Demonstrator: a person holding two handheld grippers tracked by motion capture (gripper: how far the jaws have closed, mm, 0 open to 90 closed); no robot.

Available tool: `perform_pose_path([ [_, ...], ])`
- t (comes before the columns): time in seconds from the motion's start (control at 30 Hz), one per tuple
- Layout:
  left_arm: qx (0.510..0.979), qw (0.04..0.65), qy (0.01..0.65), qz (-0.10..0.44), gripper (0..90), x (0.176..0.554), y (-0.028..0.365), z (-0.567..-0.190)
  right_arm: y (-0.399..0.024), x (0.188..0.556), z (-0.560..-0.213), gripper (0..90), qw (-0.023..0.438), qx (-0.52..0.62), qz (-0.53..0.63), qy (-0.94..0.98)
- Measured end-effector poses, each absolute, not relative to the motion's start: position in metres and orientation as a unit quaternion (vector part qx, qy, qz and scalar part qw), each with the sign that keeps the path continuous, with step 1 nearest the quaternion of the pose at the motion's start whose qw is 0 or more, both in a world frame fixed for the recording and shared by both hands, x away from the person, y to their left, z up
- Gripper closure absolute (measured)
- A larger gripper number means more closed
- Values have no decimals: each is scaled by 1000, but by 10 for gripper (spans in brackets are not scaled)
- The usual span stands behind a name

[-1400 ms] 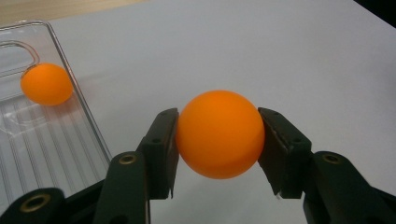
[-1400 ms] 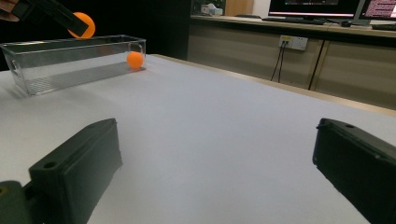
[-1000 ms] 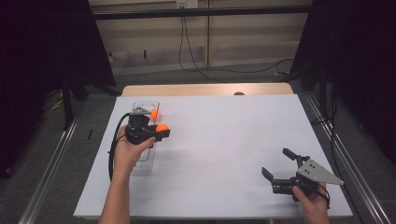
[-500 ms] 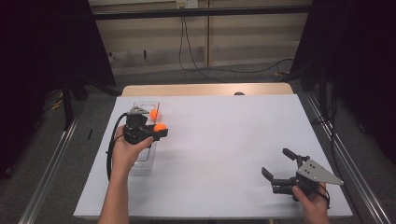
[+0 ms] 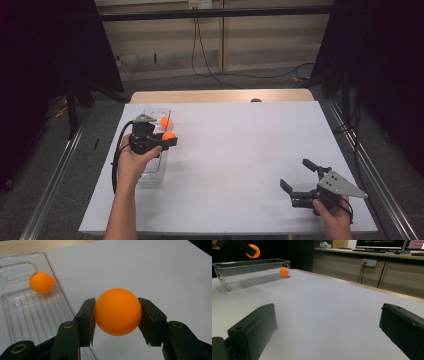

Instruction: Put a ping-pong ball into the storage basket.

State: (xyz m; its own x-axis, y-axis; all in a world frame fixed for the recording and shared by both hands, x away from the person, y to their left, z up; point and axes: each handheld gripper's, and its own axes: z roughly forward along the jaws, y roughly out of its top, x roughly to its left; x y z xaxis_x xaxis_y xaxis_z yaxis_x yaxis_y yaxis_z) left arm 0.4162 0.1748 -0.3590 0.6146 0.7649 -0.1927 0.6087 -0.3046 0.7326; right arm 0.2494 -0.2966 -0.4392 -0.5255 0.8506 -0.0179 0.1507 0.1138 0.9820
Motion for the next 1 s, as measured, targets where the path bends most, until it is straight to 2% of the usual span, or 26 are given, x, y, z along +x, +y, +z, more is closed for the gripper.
perform_pose_path([
  [1.0,794,402,443,111,509,416,186,-358,-297,249,-439,5,317,370,553,675],
])
